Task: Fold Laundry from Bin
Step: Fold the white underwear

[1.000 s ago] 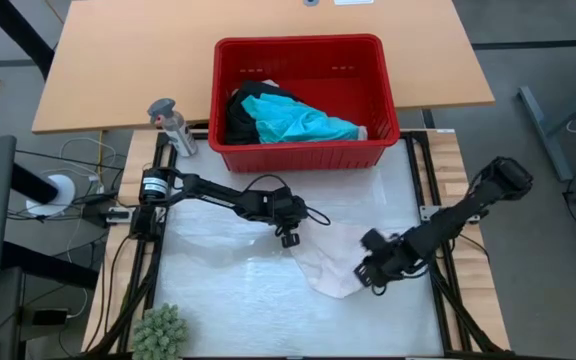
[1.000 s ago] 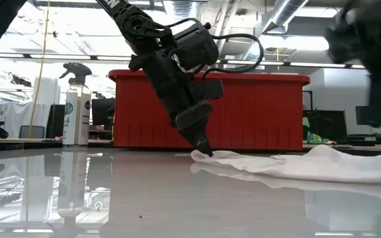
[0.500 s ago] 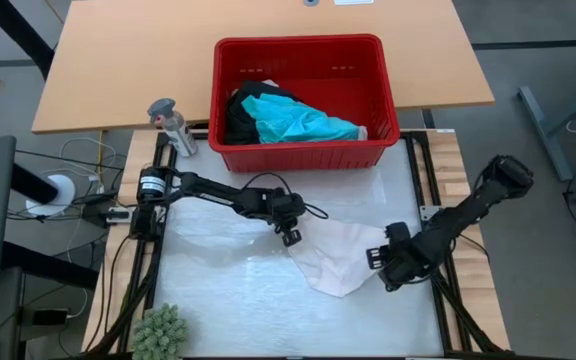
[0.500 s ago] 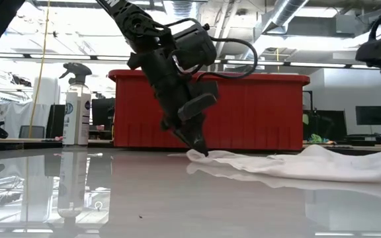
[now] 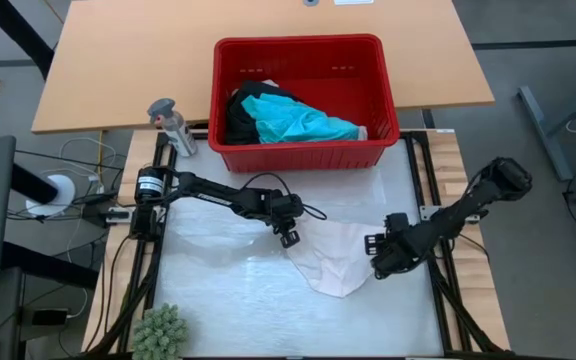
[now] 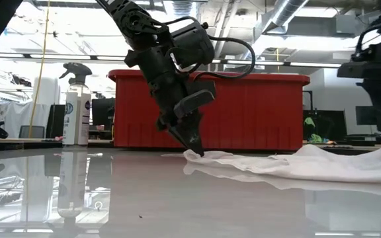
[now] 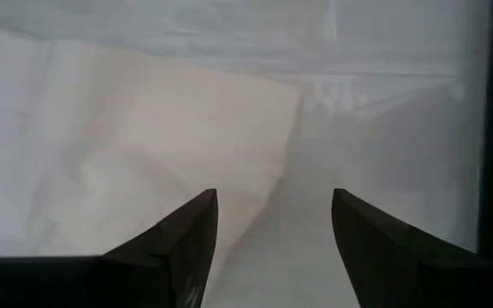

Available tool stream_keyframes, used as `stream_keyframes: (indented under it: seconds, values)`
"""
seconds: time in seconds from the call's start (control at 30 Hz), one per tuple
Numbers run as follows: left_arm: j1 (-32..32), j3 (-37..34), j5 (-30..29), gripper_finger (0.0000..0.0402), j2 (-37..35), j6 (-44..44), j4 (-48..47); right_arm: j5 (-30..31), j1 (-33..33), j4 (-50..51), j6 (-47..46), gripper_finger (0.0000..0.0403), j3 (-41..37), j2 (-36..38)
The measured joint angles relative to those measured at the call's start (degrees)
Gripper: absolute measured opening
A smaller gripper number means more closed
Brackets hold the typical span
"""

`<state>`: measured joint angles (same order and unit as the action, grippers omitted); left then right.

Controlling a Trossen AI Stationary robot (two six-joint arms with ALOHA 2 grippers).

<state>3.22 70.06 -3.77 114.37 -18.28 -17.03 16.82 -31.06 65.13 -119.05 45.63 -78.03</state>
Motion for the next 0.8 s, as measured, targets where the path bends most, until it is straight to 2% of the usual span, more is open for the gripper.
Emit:
stream_keyframes:
  seconds: [0.13, 0.37, 0.47, 0.67, 0.8]
  values:
    - [-0.1, 0.0, -0.1, 0.0016, 0.0, 0.0, 0.1, -0.1, 2.5, -5.2, 3.5, 0.0242, -2.4, -0.1]
    - [-0.1, 0.0, -0.2, 0.0016, -0.1, 0.0, 0.2, -0.2, 4.0, -6.1, 3.2, 0.0239, -4.8, 0.0]
    - [-0.1, 0.0, -0.2, 0.0016, -0.1, 0.0, 0.2, -0.2, 4.2, -9.4, 3.8, 0.023, -5.7, 0.0]
    - [-0.1, 0.1, -0.2, 0.0016, -0.1, 0.0, 0.3, -1.2, 4.2, -14.8, 3.9, 0.02, -8.2, 0.0]
    - [-0.1, 0.1, -0.2, 0.0016, -0.1, 0.0, 0.4, -1.5, 4.2, -14.7, 4.0, 0.0144, -8.2, 0.0]
